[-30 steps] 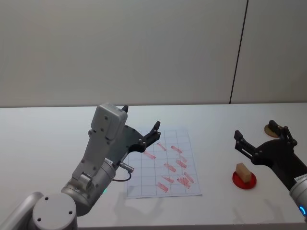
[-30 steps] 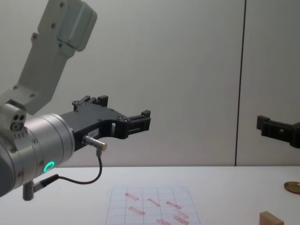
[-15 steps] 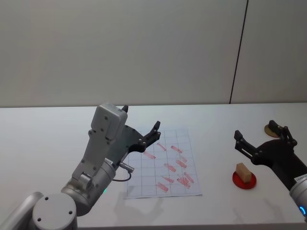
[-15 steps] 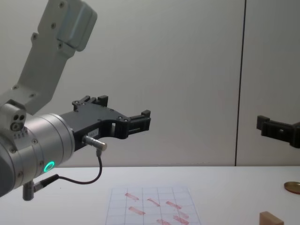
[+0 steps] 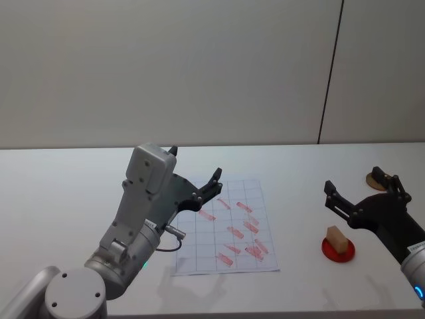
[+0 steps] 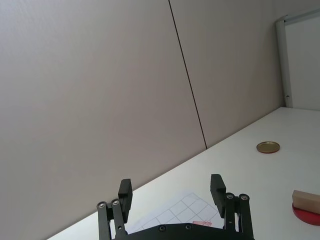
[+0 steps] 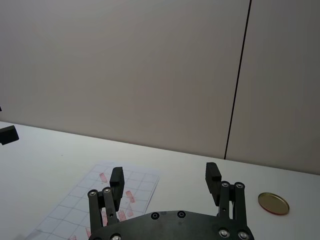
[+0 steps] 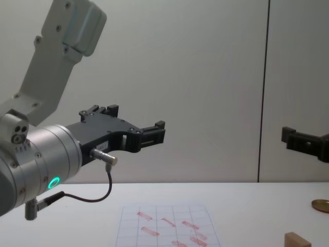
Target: Use the one hand to pick up the stamp and affix it onto the A4 paper.
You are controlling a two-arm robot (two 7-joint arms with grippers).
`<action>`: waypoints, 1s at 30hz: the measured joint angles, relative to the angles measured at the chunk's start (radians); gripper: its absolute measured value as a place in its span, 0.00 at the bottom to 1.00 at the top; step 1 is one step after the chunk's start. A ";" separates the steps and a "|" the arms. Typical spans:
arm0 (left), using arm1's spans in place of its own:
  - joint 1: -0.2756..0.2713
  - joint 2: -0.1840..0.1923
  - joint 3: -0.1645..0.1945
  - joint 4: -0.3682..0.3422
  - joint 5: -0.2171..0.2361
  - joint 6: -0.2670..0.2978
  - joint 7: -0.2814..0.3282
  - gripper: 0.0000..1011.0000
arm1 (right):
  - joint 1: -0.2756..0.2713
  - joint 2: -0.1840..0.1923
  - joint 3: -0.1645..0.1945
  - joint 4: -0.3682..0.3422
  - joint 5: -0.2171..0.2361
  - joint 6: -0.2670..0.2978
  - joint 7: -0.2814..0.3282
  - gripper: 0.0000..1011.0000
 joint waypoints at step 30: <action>0.000 0.000 0.000 0.000 0.000 0.000 0.000 0.98 | 0.121 -0.056 -0.005 0.193 -0.079 0.122 -0.006 0.99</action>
